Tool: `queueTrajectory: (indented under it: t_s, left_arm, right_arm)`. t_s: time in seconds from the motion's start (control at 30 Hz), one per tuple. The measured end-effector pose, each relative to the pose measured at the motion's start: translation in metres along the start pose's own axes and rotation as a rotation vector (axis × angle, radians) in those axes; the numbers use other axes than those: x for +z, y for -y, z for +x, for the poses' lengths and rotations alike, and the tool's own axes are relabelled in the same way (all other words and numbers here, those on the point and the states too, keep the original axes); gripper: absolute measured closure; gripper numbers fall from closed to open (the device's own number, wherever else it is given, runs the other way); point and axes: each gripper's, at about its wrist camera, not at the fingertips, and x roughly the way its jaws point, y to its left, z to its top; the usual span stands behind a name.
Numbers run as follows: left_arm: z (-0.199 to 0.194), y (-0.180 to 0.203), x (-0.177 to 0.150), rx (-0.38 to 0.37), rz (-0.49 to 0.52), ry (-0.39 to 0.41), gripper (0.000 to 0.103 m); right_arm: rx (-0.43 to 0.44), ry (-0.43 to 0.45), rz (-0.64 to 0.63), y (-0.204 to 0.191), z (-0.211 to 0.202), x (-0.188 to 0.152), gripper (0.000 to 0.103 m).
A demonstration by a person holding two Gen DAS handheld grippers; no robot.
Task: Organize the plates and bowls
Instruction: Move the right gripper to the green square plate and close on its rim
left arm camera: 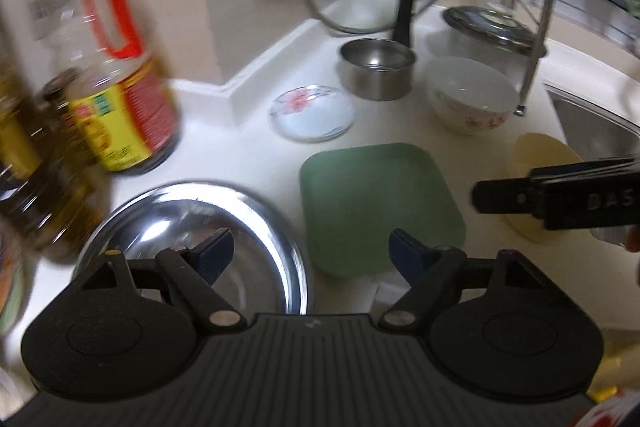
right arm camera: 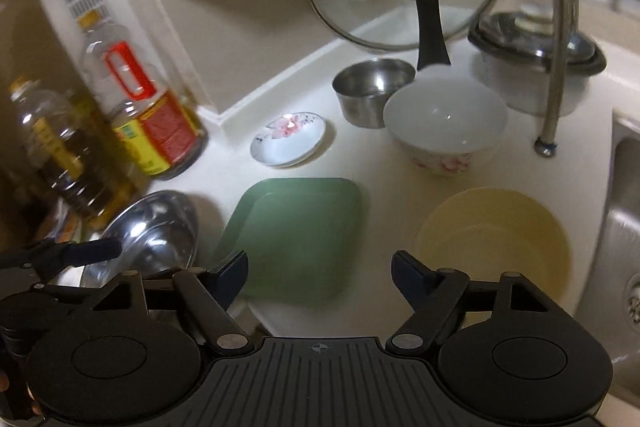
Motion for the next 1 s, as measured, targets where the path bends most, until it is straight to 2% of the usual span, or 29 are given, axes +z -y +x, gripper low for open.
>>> queueTrajectory:
  t_s: [0.17,0.2,0.27,0.33,0.53,0.7,0.97,1.0]
  left_arm:
    - [0.031,-0.009,0.016,-0.069,0.087,-0.035,0.033]
    - [0.037,-0.011,0.019,-0.086,0.091,-0.045,0.034]
    - [0.048,-0.013,0.024,-0.106,0.101,-0.062,0.042]
    - [0.059,-0.015,0.029,-0.120,0.107,-0.078,0.045]
    - [0.086,-0.018,0.036,-0.153,0.101,-0.137,0.057]
    - [0.101,-0.017,0.041,-0.158,0.097,-0.163,0.058]
    - [0.110,-0.017,0.045,-0.162,0.081,-0.180,0.059]
    - [0.111,-0.018,0.046,-0.163,0.081,-0.182,0.059]
  right_arm:
    - [-0.043,-0.022,0.041,0.000,0.024,0.009,0.031]
    - [-0.050,-0.028,0.044,0.001,0.029,0.012,0.033]
    - [-0.066,-0.045,0.051,0.003,0.039,0.016,0.038]
    - [-0.068,-0.060,0.059,0.006,0.046,0.020,0.045]
    - [-0.103,-0.111,0.072,0.010,0.069,0.027,0.051]
    - [-0.115,-0.148,0.090,0.016,0.082,0.032,0.056]
    - [-0.143,-0.175,0.049,0.014,0.093,0.039,0.062]
    - [-0.146,-0.180,0.040,0.014,0.093,0.040,0.066]
